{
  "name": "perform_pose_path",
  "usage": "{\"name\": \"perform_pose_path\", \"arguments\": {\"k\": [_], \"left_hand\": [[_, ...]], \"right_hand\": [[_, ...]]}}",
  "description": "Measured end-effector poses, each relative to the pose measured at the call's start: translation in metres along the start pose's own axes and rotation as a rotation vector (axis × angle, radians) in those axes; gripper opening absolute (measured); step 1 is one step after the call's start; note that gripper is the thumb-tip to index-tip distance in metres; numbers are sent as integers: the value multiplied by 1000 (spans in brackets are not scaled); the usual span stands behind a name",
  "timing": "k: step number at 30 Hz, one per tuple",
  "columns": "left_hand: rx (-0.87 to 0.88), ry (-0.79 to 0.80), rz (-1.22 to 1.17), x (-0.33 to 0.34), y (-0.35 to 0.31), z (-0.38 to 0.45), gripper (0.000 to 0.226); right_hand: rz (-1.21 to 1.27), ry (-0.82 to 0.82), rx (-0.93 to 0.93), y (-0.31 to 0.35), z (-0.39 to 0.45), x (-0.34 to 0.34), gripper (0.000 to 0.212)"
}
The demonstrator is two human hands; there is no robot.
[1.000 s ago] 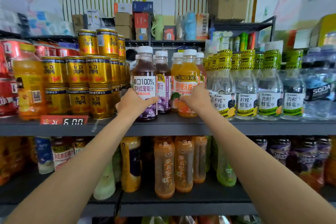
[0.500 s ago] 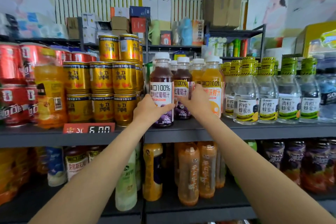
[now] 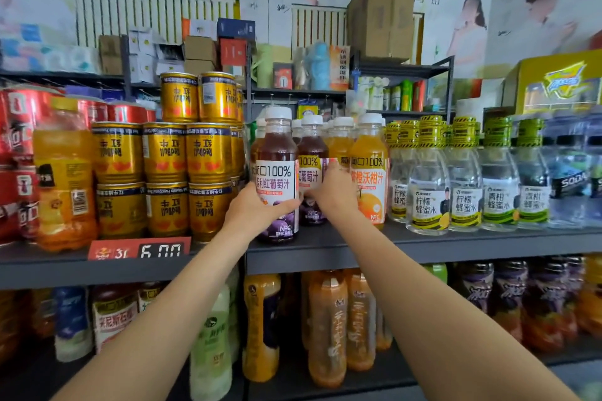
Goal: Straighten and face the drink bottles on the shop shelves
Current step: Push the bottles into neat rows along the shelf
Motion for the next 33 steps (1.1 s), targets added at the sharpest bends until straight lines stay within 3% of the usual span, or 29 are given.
{"name": "perform_pose_path", "arguments": {"k": [7, 9, 11, 13, 16, 18, 20, 26, 28, 33], "left_hand": [[0, -5, -35, 7, -4, 4, 62], [-8, -11, -33, 11, -4, 6, 64], [-11, -21, -20, 18, -8, 7, 62], [-8, -39, 8, 24, -14, 9, 54], [4, -34, 23, 39, -21, 12, 49], [1, -40, 32, 47, -22, 14, 54], [-8, -56, 36, 52, -21, 17, 56], [-7, -157, 98, 46, -17, 21, 66], [-19, -130, 115, 50, -18, 22, 66], [27, -178, 177, 46, -32, -1, 77]], "right_hand": [[12, 81, -99, 2, -5, 2, 27], [40, -55, -188, 7, -12, -27, 24], [42, -294, -264, 7, -27, -73, 25], [-47, -424, -210, -7, -34, -101, 46], [56, -173, 79, -58, -22, -86, 84], [25, -50, 141, -71, -23, -69, 79], [-9, -53, 91, -67, -26, -67, 70], [383, 92, -15, -52, -29, -35, 61], [377, 84, -22, -52, -31, -31, 65], [235, -145, -98, -41, -40, -67, 77]]}}
Point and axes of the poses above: each hand's wrist, its own z-axis towards the middle knuckle, its own x-axis out of the palm, y = z × x, the point moved 10 cm from there along z, towards the middle knuckle, and after that the axes turned 4 degrees about y, right-handed, at the moved point
